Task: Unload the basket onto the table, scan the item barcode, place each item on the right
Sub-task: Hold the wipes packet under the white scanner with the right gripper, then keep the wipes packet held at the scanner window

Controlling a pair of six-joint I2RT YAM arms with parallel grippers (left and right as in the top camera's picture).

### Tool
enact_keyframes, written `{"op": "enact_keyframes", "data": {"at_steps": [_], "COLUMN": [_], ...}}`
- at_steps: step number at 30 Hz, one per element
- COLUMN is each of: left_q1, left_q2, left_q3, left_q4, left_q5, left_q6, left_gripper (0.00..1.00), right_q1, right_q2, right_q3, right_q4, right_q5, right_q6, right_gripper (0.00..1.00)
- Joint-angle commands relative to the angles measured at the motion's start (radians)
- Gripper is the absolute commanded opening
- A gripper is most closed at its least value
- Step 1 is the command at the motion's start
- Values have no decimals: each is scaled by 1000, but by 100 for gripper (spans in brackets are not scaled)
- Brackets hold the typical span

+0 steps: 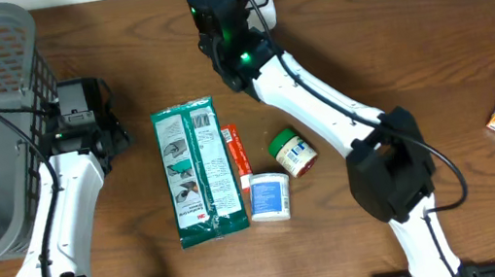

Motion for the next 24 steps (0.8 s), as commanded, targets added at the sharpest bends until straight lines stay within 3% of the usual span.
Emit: {"op": "enact_keyframes", "data": {"at_steps": [1, 8, 18, 24], "left_q1": [3, 3, 3, 3], "left_q2": [7, 7, 7, 7], "left_q3": [-14, -14, -14, -14], "left_q4": [0, 0, 0, 0], "left_q5": [-13, -13, -13, -13], "left_q6": [-6, -6, -6, -6], "left_gripper": [86, 86, 86, 86], "right_q1": [-20, -58, -68, -69], "right_q2": [102, 223, 256, 257], "right_q3": [15, 16, 15, 15], "right_q4": [105, 292, 356, 327], "right_q5": [-39, -92, -237, -281], "right_q6": [-50, -183, -174, -61], "right_gripper": [1, 1, 1, 1]}}
